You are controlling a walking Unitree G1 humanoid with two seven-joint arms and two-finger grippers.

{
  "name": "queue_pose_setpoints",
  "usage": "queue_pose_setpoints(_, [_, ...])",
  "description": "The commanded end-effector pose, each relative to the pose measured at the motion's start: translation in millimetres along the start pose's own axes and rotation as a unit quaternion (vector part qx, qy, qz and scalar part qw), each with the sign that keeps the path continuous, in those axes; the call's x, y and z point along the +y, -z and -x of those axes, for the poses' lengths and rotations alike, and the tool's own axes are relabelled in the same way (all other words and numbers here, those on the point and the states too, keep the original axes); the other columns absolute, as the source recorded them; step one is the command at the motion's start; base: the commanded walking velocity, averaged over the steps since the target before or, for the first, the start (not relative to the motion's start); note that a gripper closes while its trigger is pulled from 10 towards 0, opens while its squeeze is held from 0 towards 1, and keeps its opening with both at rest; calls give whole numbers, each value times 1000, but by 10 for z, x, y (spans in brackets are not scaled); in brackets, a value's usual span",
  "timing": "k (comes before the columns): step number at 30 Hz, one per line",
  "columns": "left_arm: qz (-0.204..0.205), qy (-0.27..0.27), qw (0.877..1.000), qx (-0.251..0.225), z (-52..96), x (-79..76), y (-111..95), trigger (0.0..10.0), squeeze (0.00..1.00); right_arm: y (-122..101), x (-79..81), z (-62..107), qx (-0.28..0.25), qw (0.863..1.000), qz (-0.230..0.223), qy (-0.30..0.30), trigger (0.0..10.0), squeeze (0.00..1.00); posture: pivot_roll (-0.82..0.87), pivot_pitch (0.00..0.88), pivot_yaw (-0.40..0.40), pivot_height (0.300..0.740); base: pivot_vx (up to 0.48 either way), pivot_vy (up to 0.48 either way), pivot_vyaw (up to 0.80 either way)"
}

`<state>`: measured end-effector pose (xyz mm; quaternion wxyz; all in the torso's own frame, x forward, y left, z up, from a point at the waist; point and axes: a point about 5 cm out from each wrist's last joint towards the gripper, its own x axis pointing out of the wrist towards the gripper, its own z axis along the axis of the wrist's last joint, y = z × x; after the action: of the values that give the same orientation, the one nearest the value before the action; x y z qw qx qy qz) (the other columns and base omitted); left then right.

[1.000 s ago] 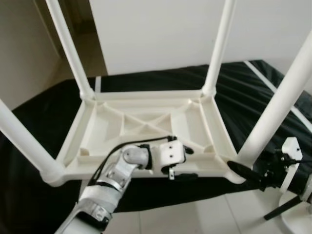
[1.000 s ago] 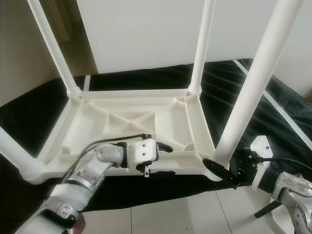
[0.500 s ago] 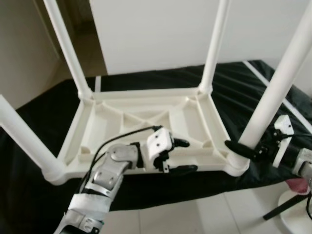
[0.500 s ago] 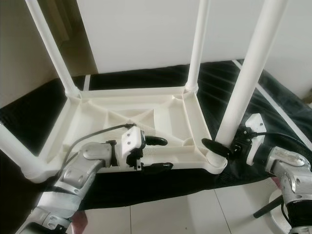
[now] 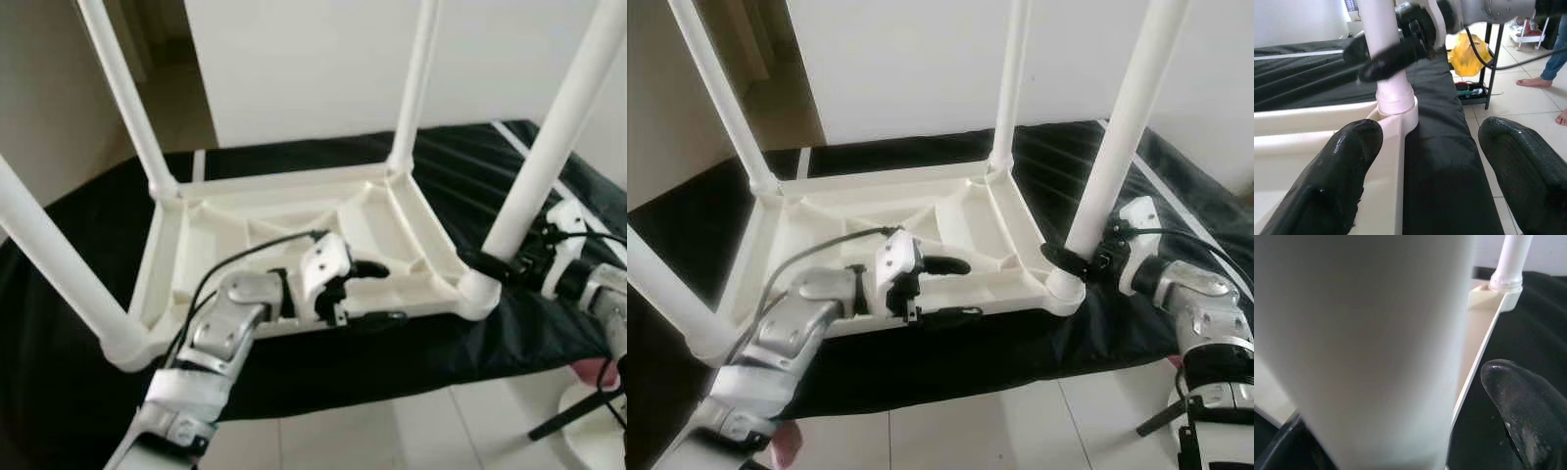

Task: Building children table

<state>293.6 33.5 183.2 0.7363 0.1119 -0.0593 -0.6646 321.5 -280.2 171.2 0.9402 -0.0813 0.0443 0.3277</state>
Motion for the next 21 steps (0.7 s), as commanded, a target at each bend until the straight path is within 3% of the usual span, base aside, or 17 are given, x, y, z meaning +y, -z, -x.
queue_pose_setpoints(1, [44,-56,997,3,-29,21,46,10000,0,65,130,-81,0,1000,10,-18,10000,0,3,0,40,740,0,0,0])
queue_pose_setpoints(2, [59,-45,997,0,-40,-10,47,10000,0,74,141,-90,-1,1000,12,-16,10000,0,3,0,40,740,0,0,0])
queue_pose_setpoints(3, [43,-41,998,4,-33,-70,50,10000,0,78,147,-90,0,1000,20,-12,9490,0,2,0,51,740,0,0,0])
queue_pose_setpoints(4, [39,-42,998,6,-29,-117,52,10000,0,75,143,-92,-3,1000,27,-7,8314,0,2,0,54,740,0,0,0])
queue_pose_setpoints(5, [45,-48,998,7,-27,-150,51,10000,0,68,139,-93,-8,1000,28,0,4980,0,0,0,55,740,0,0,0])
queue_pose_setpoints(6, [58,-57,997,3,-35,-167,44,10000,0,63,136,-95,-12,1000,27,4,2863,0,0,0,55,740,0,0,0])
queue_pose_setpoints(7, [58,-57,997,3,-35,-167,44,10000,0,63,136,-95,-12,1000,27,4,2863,0,0,0,55,740,0,0,0])
queue_pose_setpoints(8, [68,-68,995,-3,-42,-176,28,10000,0,61,140,-93,-15,1000,27,5,0,0,-4,0,57,740,0,0,0])
queue_pose_setpoints(13, [56,-90,994,-23,-56,-231,-40,10000,0,74,135,-69,-23,999,31,23,0,0,-8,0,59,740,0,0,0])
queue_pose_setpoints(19, [30,-133,990,-20,-69,-160,-87,10000,0,77,248,20,-44,997,31,57,0,0,11,0,39,740,0,0,0])
queue_pose_setpoints(20, [32,-136,990,-23,-64,-151,-87,10000,0,72,280,27,-51,996,29,67,3882,0,8,0,39,740,0,0,0])
queue_pose_setpoints(21, [36,-139,989,-23,-60,-154,-90,10000,0,70,302,32,-57,995,29,73,3882,0,8,0,39,740,0,0,0])
